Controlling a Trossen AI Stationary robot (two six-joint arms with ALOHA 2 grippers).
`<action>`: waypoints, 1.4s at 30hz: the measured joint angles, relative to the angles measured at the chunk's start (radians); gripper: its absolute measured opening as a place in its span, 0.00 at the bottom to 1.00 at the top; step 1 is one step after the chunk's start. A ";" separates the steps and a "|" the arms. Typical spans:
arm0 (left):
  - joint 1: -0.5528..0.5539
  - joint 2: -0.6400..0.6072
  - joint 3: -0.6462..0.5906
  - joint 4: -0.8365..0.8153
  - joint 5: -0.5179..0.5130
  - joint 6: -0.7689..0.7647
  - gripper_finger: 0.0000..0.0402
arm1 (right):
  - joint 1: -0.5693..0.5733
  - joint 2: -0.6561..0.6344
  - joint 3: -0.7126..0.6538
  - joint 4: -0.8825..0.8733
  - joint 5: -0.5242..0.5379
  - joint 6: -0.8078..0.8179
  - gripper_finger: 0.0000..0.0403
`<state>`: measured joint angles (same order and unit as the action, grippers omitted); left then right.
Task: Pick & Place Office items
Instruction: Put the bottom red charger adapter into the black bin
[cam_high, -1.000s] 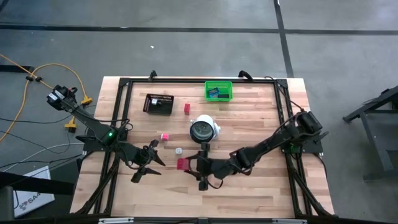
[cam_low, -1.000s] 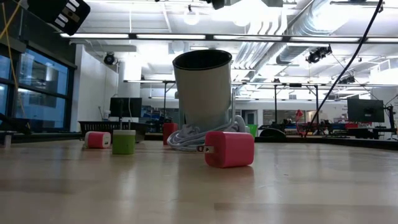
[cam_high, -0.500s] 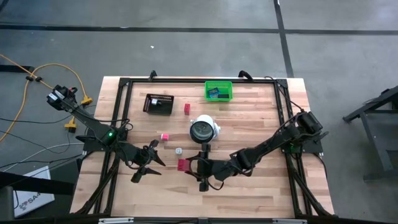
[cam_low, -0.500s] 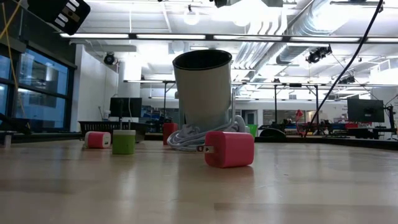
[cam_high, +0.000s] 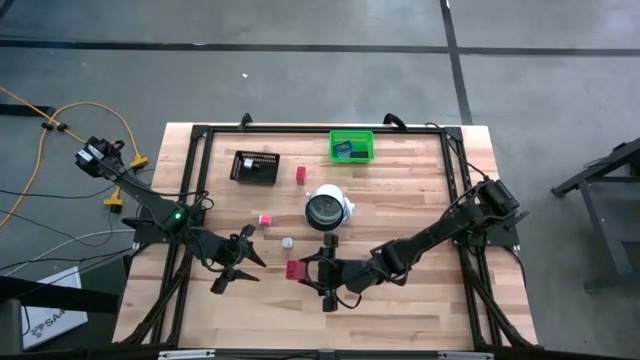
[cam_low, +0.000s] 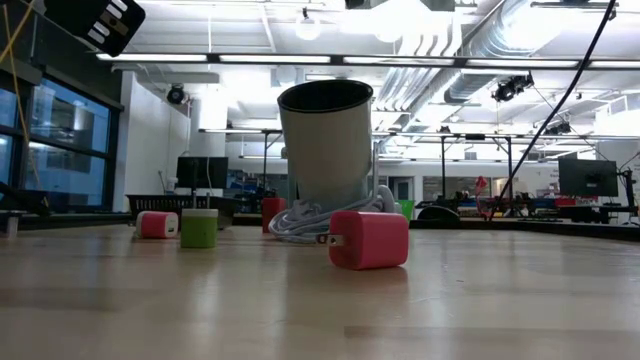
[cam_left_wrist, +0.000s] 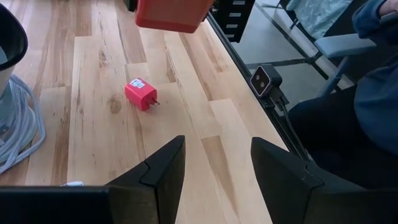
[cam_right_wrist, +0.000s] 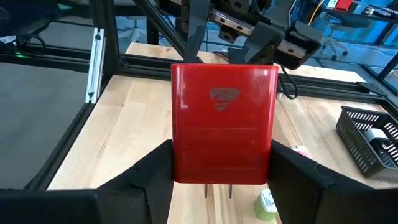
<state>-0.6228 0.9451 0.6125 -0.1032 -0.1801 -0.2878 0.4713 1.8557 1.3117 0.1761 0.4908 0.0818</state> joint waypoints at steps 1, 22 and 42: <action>0.000 0.000 0.000 0.000 0.000 0.000 0.44 | 0.000 0.000 0.000 0.000 0.000 0.000 0.51; 0.000 0.001 0.000 0.151 -0.053 0.060 0.44 | 0.000 0.000 0.000 0.000 0.000 -0.007 0.51; 0.001 0.001 0.000 0.270 -0.190 0.328 0.68 | 0.000 0.000 0.000 0.109 0.005 -0.115 0.51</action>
<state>-0.6220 0.9463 0.6125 0.1667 -0.3697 0.0405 0.4713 1.8557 1.3117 0.2848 0.4954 -0.0333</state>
